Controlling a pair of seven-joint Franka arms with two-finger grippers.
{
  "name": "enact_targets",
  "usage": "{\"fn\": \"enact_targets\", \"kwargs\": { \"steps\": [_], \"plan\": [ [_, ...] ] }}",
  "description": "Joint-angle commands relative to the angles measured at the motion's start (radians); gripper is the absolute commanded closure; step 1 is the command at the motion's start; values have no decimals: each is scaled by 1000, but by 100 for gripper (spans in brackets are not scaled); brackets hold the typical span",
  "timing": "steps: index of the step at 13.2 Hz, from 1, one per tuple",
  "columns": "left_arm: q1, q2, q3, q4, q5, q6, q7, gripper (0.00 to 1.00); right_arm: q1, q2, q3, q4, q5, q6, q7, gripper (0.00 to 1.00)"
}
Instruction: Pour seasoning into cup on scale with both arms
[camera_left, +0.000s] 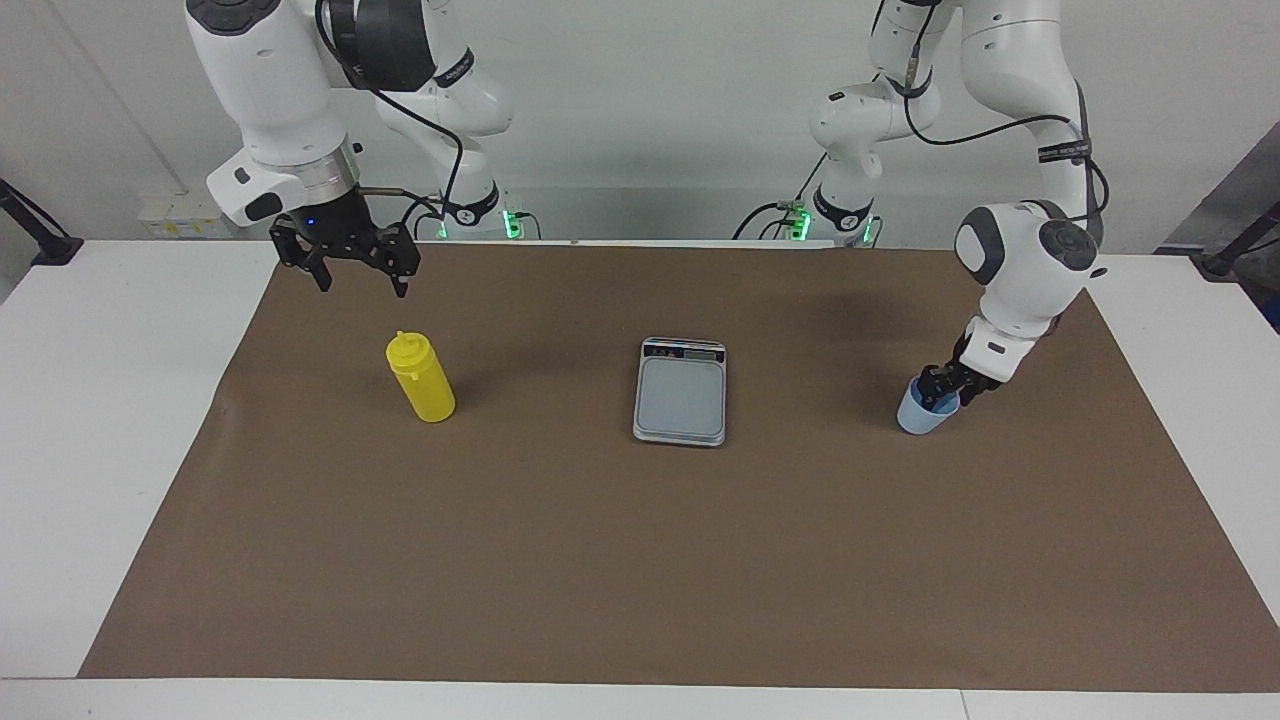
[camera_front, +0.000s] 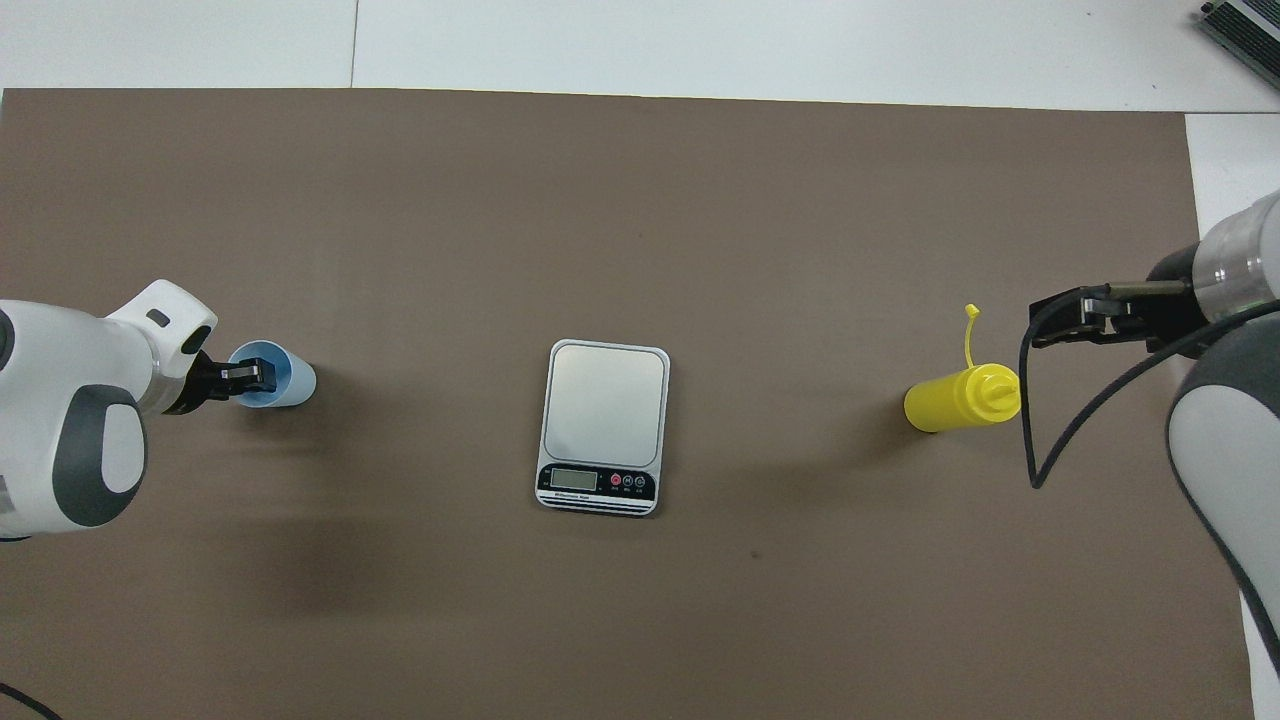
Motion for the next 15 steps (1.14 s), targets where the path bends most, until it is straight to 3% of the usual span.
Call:
{"fn": "enact_targets", "kwargs": {
  "steps": [1, 5, 9, 11, 15],
  "plan": [
    [-7, -5, 0, -1, -14, 12, -14, 100, -12, -25, 3, -31, 15, 12, -11, 0],
    [-8, -2, -1, 46, -14, -15, -12, 100, -12, -25, 3, -29, 15, 12, -11, 0],
    [-49, -15, -6, 210, -14, -165, -12, 100, -12, -25, 3, -31, 15, 12, -11, 0],
    [-97, -17, -9, 290, -26, -217, -20, 100, -12, -25, 3, -31, 15, 12, -11, 0],
    [-267, -14, -9, 373, -54, -248, -222, 100, -12, -25, 3, -31, 15, 12, -11, 0]
  ]
}}
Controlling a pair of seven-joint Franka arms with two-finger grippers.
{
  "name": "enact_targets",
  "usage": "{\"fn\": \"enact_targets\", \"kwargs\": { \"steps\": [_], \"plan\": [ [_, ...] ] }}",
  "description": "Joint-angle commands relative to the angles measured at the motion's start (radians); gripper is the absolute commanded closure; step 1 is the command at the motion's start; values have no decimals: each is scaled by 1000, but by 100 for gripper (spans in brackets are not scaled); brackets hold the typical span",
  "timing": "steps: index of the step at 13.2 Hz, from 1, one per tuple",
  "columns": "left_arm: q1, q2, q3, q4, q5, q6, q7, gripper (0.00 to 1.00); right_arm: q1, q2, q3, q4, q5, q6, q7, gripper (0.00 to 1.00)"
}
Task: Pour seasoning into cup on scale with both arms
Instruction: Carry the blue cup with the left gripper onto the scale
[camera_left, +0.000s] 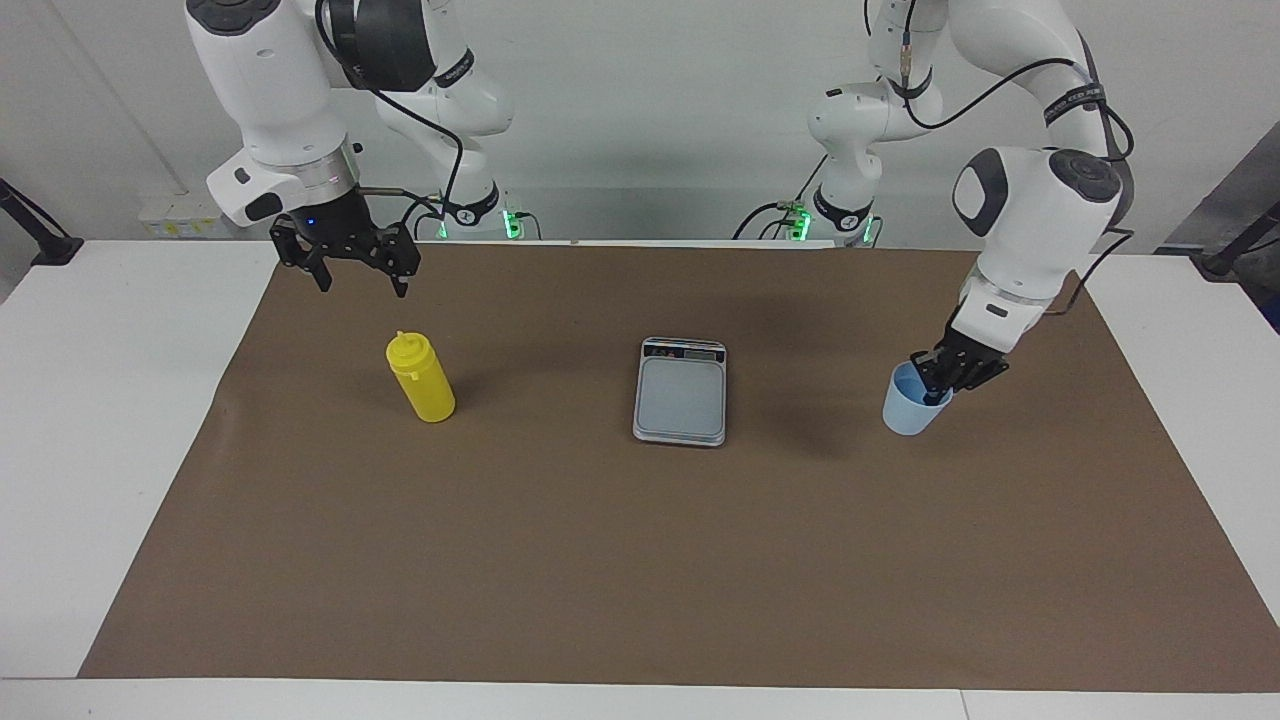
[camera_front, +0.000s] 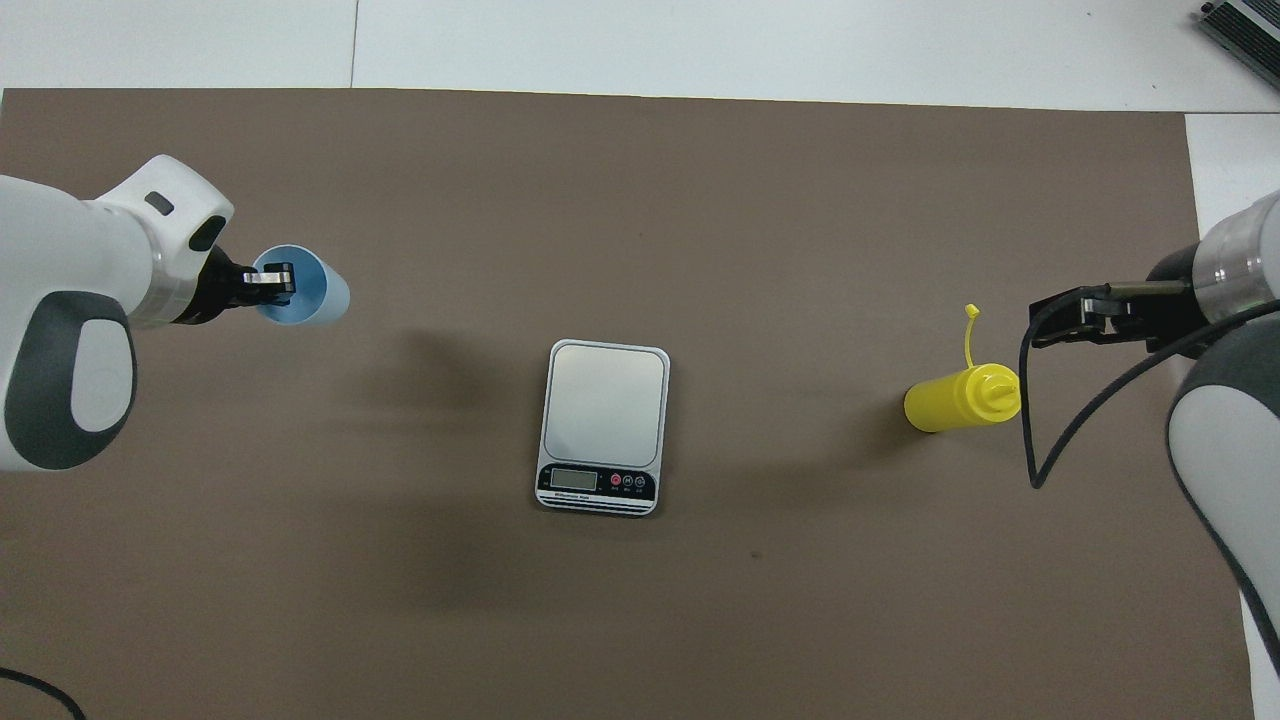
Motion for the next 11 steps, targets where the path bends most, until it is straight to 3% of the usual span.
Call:
{"fn": "enact_targets", "kwargs": {
  "steps": [1, 5, 11],
  "plan": [
    [-135, 1, 14, 22, -9, -7, -114, 100, -12, -25, 3, -31, 15, 12, -11, 0],
    [-348, 13, 15, -19, 29, 117, -220, 100, -12, -25, 3, -29, 15, 12, -11, 0],
    [-465, 77, 15, -91, 74, 203, -285, 100, -12, -25, 3, -31, 15, 12, -11, 0]
  ]
}}
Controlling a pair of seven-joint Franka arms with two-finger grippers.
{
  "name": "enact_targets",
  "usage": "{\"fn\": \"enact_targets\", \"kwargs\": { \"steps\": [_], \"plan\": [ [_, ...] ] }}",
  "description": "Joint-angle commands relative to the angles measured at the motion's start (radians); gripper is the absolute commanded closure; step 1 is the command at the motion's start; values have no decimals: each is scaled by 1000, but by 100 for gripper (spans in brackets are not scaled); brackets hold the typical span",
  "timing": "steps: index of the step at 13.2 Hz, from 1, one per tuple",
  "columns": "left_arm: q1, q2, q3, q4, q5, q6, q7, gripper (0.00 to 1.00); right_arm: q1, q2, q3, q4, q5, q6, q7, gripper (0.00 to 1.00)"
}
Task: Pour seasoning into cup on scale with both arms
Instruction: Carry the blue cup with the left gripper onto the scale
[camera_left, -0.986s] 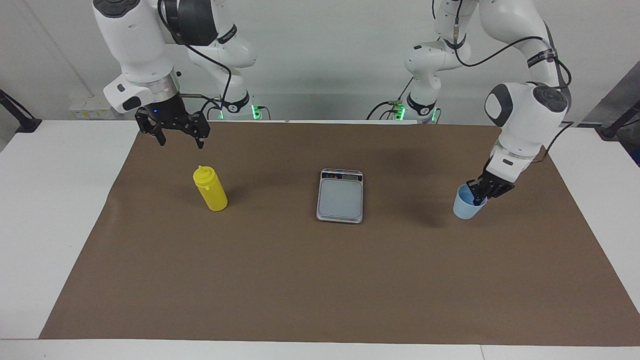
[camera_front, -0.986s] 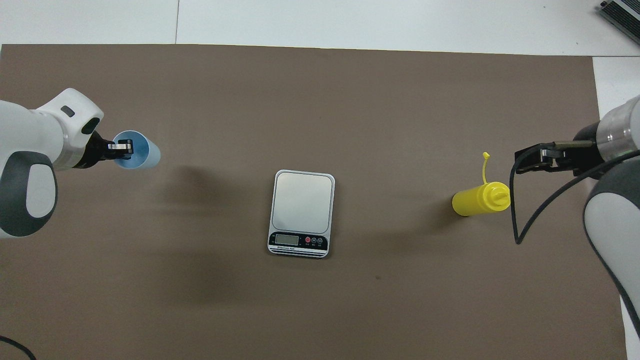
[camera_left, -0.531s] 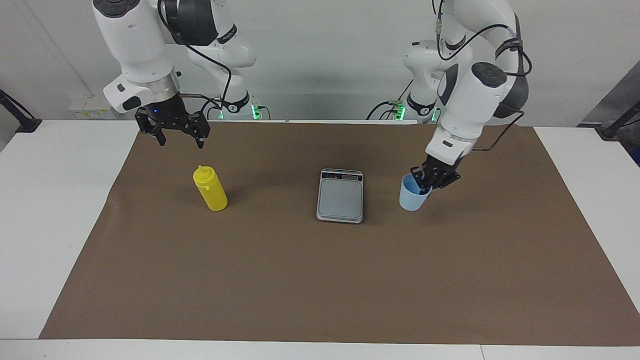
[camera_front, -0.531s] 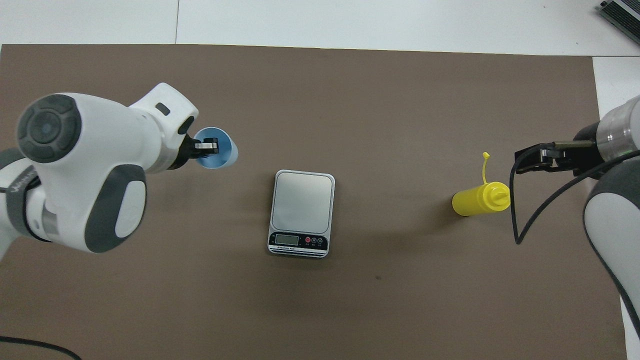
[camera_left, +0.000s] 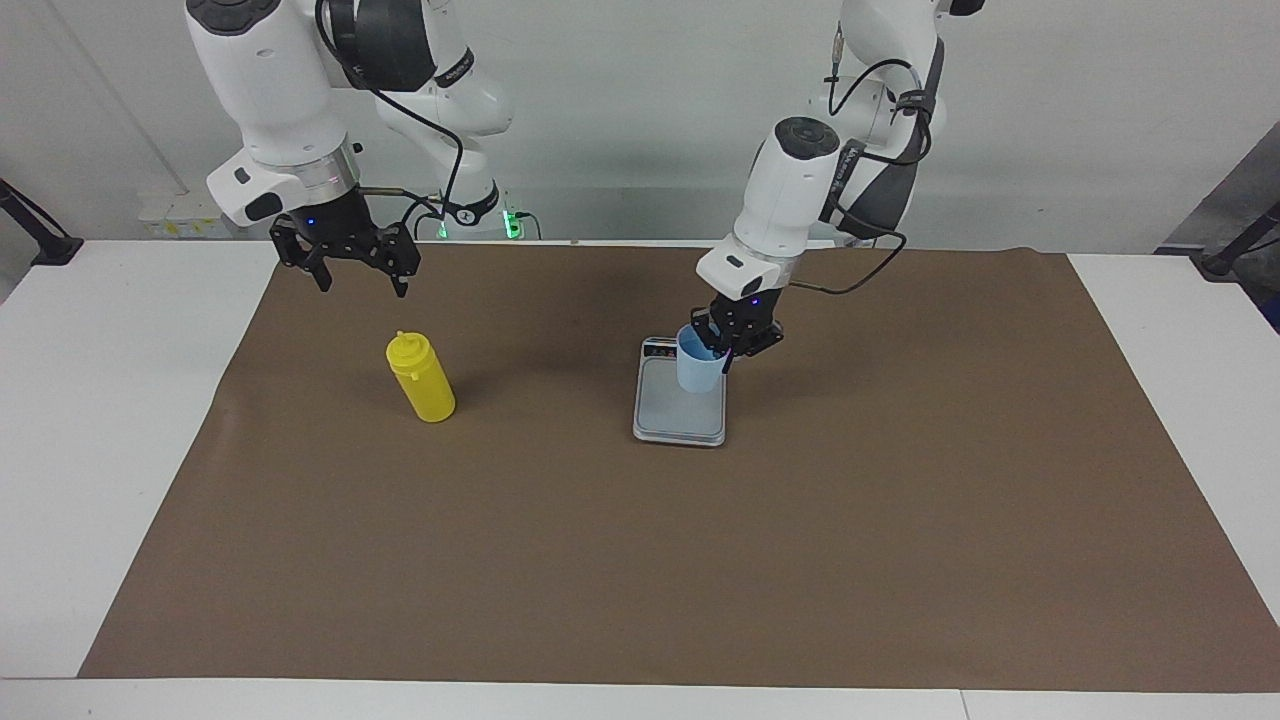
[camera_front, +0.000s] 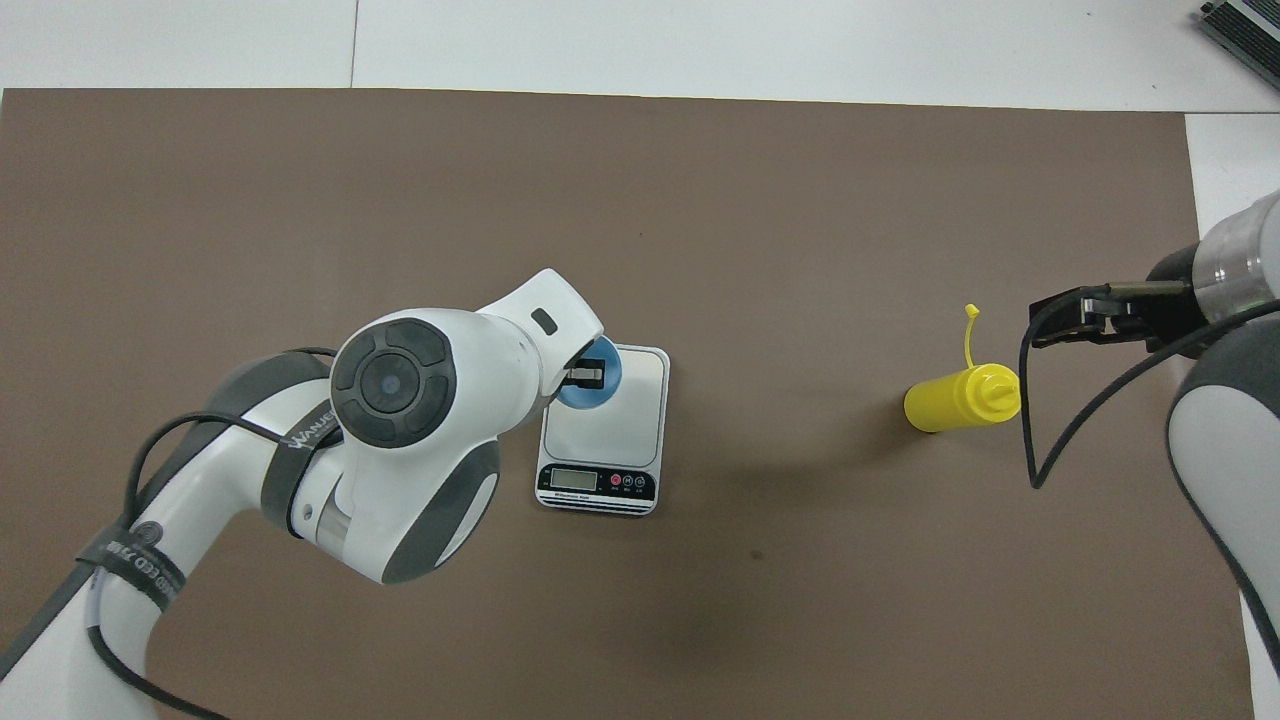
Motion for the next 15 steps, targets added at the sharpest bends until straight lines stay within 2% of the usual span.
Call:
{"fn": "enact_targets", "kwargs": {
  "steps": [1, 5, 10, 11, 12, 13, 14, 15],
  "plan": [
    [-36, 40, 19, -29, 49, 48, -32, 100, -12, -25, 3, -31, 15, 12, -11, 0],
    [-76, 45, 19, -81, 78, 74, -64, 100, -12, -25, 3, -31, 16, 12, -11, 0],
    [-78, 45, 21, -93, 89, 88, -74, 100, -12, -25, 3, -31, 15, 12, -11, 0],
    [-78, 45, 19, -98, 89, 93, -74, 97, -12, -25, 3, -31, 15, 12, -11, 0],
    [-78, 45, 21, -99, 89, 96, -72, 63, -12, -25, 3, -31, 15, 12, -11, 0],
    [-76, 45, 21, -100, 90, 96, -72, 15, -12, -25, 3, -31, 15, 12, -11, 0],
    [-69, 45, 21, -95, 90, 94, -72, 0, -12, -25, 3, -31, 15, 12, -11, 0],
    [-61, 45, 26, -78, 90, 87, -72, 0, -12, -25, 3, -31, 15, 12, -11, 0]
  ]
}}
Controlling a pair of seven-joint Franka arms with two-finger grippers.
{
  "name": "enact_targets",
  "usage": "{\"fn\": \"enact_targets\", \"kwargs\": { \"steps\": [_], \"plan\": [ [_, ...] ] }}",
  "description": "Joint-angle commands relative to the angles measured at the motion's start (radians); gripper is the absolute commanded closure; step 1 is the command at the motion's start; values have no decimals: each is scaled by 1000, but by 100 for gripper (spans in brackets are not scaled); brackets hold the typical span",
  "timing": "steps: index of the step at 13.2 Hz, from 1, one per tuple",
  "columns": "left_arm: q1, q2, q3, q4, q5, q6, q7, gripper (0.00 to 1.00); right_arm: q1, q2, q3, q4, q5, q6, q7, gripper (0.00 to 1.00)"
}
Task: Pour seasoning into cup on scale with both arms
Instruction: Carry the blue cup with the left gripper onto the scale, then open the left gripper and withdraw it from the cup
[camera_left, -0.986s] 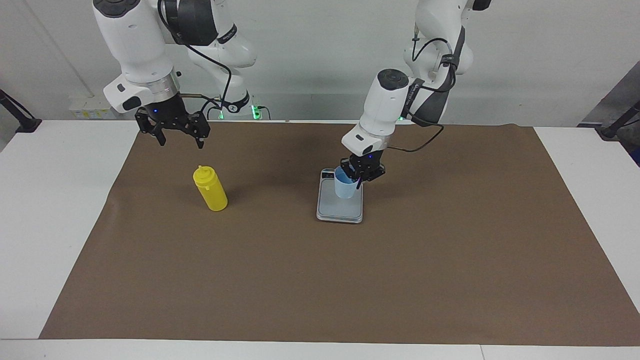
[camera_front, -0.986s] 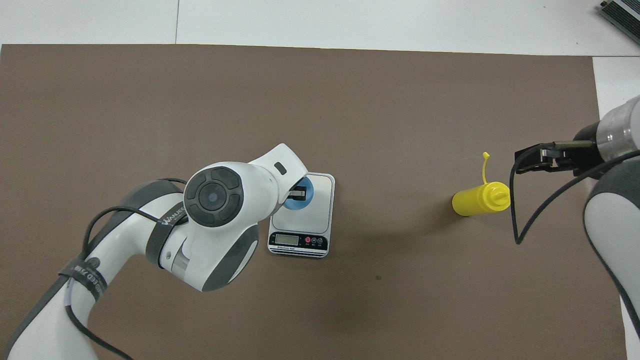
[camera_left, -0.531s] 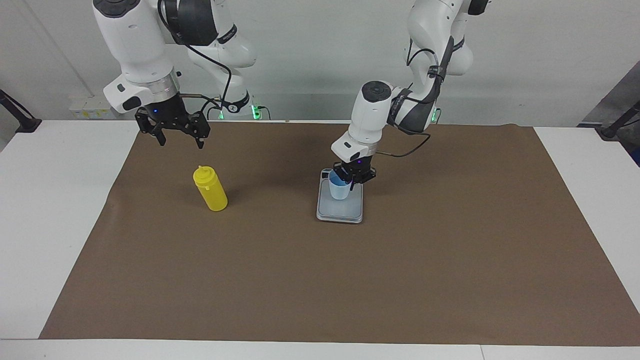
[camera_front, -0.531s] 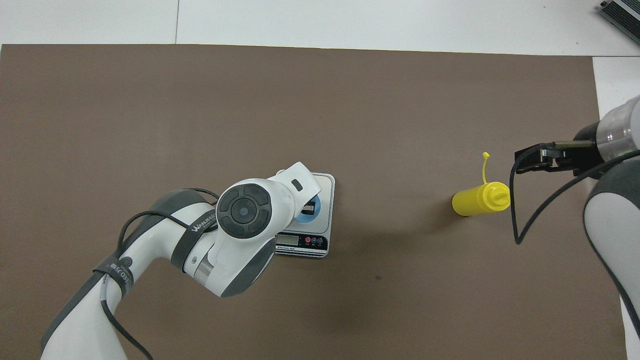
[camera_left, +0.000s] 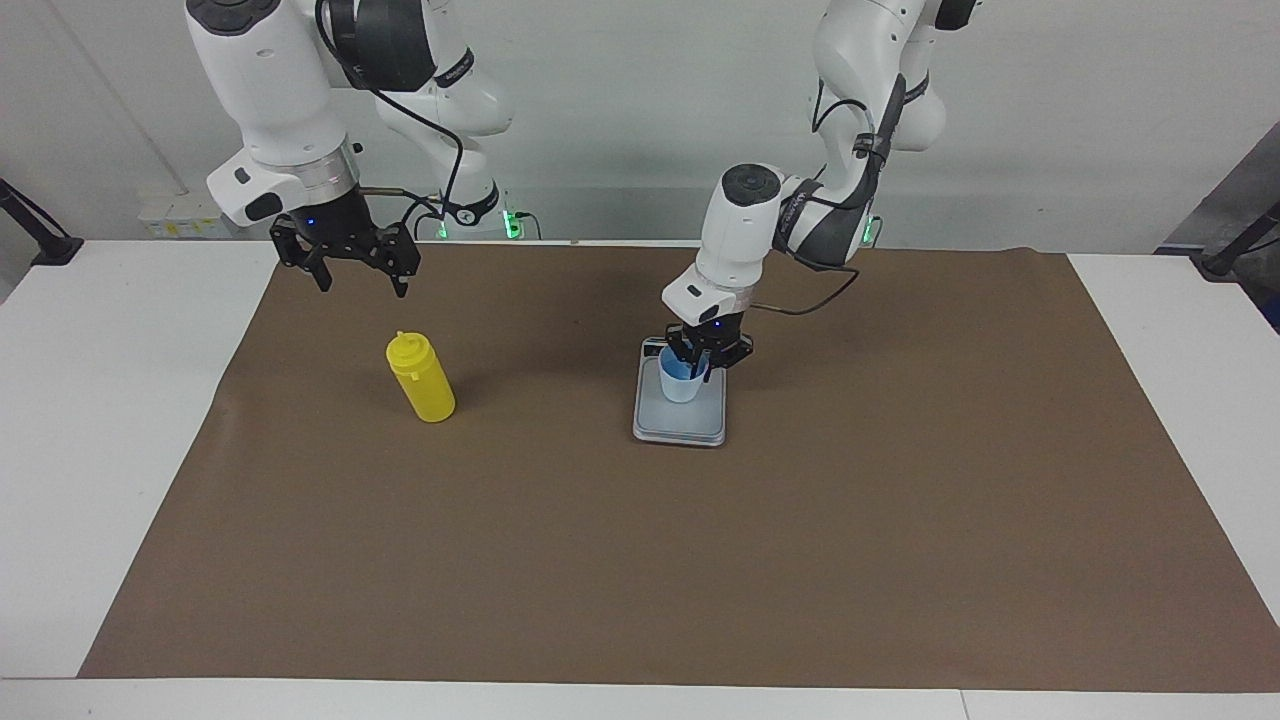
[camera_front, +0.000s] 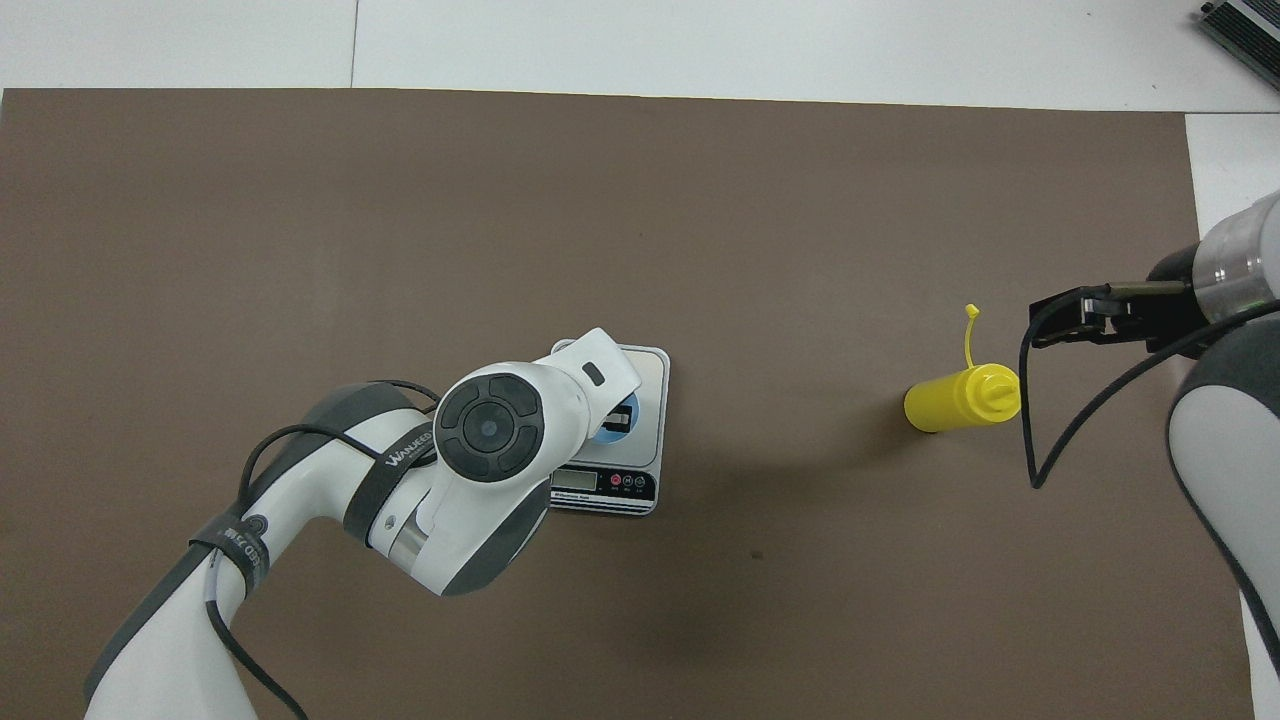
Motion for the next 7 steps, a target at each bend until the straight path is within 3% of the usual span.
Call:
{"fn": "enact_targets", "kwargs": {
  "steps": [1, 5, 7],
  "plan": [
    [13, -22, 20, 22, 25, -5, -18, 0, -12, -25, 3, -31, 15, 12, -11, 0],
    [95, -44, 20, 244, 31, -296, -12, 0, -12, -25, 3, -31, 15, 12, -11, 0],
    [134, -69, 20, 283, 39, -363, -2, 0, -12, -25, 3, -31, 15, 12, -11, 0]
  ]
}}
